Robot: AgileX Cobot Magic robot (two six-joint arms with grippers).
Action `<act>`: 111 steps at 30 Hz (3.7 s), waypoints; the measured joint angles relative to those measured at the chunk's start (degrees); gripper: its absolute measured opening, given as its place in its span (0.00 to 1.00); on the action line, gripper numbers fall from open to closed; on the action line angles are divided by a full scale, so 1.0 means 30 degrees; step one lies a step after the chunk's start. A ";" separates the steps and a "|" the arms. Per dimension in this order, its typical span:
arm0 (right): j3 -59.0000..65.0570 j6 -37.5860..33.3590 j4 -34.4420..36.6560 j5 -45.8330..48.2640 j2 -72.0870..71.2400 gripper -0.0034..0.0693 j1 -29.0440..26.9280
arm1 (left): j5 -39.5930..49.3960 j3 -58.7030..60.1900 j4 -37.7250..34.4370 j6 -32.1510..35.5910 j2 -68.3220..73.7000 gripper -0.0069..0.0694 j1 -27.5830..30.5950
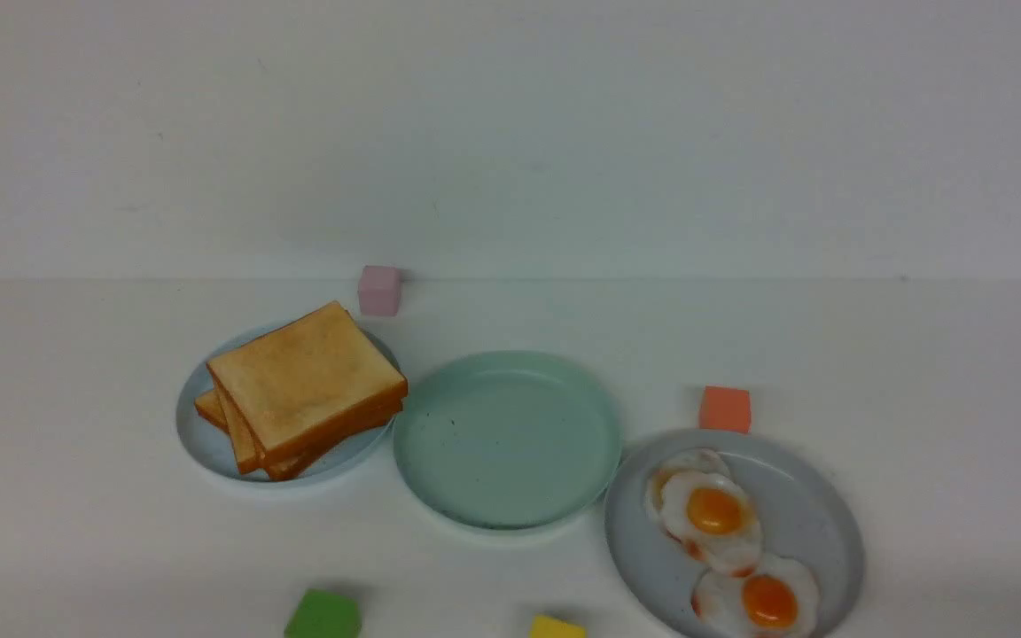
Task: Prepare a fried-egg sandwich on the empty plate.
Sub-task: Use the left arm to grab a slice of bread
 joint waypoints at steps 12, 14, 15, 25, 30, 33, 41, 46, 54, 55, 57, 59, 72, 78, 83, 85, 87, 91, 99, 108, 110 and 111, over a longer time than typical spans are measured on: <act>0.0000 0.0000 0.0000 0.0000 0.0000 0.38 0.0000 | 0.0000 0.0000 0.0000 0.0000 0.0000 0.40 0.0000; 0.0000 0.0000 0.0000 0.0000 0.0000 0.38 0.0000 | 0.0000 0.0000 0.0000 0.0000 0.0000 0.40 0.0000; 0.0000 0.0000 0.0000 0.0000 0.0000 0.38 0.0000 | 0.0000 0.0000 0.0000 0.0000 0.0000 0.40 0.0000; 0.0000 0.0000 0.0000 0.0000 0.0000 0.38 0.0000 | 0.0000 0.0000 0.0000 0.0000 0.0000 0.40 0.0000; 0.0000 0.0000 0.0000 0.0000 0.0000 0.38 0.0000 | 0.0000 0.0000 0.0000 0.0000 0.0000 0.40 0.0000; 0.0000 0.0000 0.0000 0.0000 0.0000 0.38 0.0000 | 0.0000 0.0000 0.0000 0.0000 0.0000 0.40 0.0000; 0.0000 0.0000 0.0000 0.0000 0.0000 0.38 0.0000 | 0.0000 0.0000 0.0000 0.0000 0.0000 0.40 0.0000; 0.0000 0.0000 0.0000 0.0000 0.0000 0.38 0.0000 | 0.0000 0.0000 0.0000 0.0000 0.0000 0.40 0.0000; 0.0118 0.0000 -0.0074 -0.0708 0.0000 0.38 0.0000 | -0.2595 0.0018 -0.2296 0.0000 0.0000 0.40 0.0000; 0.0139 0.0000 -0.0074 -0.0924 0.0000 0.38 0.0000 | -0.2867 0.0018 -0.2479 0.0000 0.0000 0.40 0.0000; 0.0192 0.0000 -0.0074 -0.2582 0.0000 0.38 0.0000 | -0.4545 0.0018 -0.3479 0.0000 0.0000 0.40 0.0000; 0.0192 0.0000 -0.0074 -0.3976 0.0000 0.38 0.0000 | -0.5171 0.0018 -0.3694 0.0019 0.0000 0.40 0.0000; 0.0192 0.3287 0.0282 -1.1040 0.0000 0.38 0.0000 | -1.0225 0.0018 -0.5746 -0.3670 0.0000 0.40 0.0000; -0.1259 0.4671 0.0301 -1.2841 0.0093 0.38 0.0000 | -1.1721 -0.1145 -0.5913 -0.7511 0.0000 0.40 0.0000; -0.5615 0.5633 0.0965 -0.9970 0.2390 0.38 0.0000 | -1.0268 -0.5524 -0.4049 -0.7794 0.1544 0.40 0.0000; -0.8012 0.5779 0.1003 -0.8629 0.4133 0.38 0.0000 | -0.8793 -0.7535 -0.3712 -0.7808 0.3420 0.40 0.0000; -1.0619 0.5821 0.1003 -0.6459 0.6046 0.38 0.0000 | -0.6697 -1.0077 -0.3630 -0.7808 0.5204 0.40 0.0000; -1.5262 0.5597 -0.0136 -0.0752 0.9681 0.38 0.0000 | -0.0958 -1.4296 -0.3439 -0.7788 1.0744 0.40 0.0000; -1.6505 0.4974 -0.0665 0.3497 1.4822 0.38 0.0000 | 0.0719 -1.6255 -0.2295 -0.7123 1.9058 0.40 0.0000; -1.6504 0.2043 0.4357 0.6403 1.7048 0.38 0.0000 | 0.3083 -1.7499 -0.5771 -0.7320 2.5134 0.40 0.0000; -1.6504 0.0740 0.5300 0.6988 1.7348 0.38 0.0000 | 0.3581 -1.8398 -0.5981 -0.7265 2.6345 0.40 0.0000; -1.6504 0.0016 0.5813 0.7190 1.7485 0.38 0.0000 | 0.3771 -1.9039 -0.6022 -0.7145 2.7044 0.40 0.0000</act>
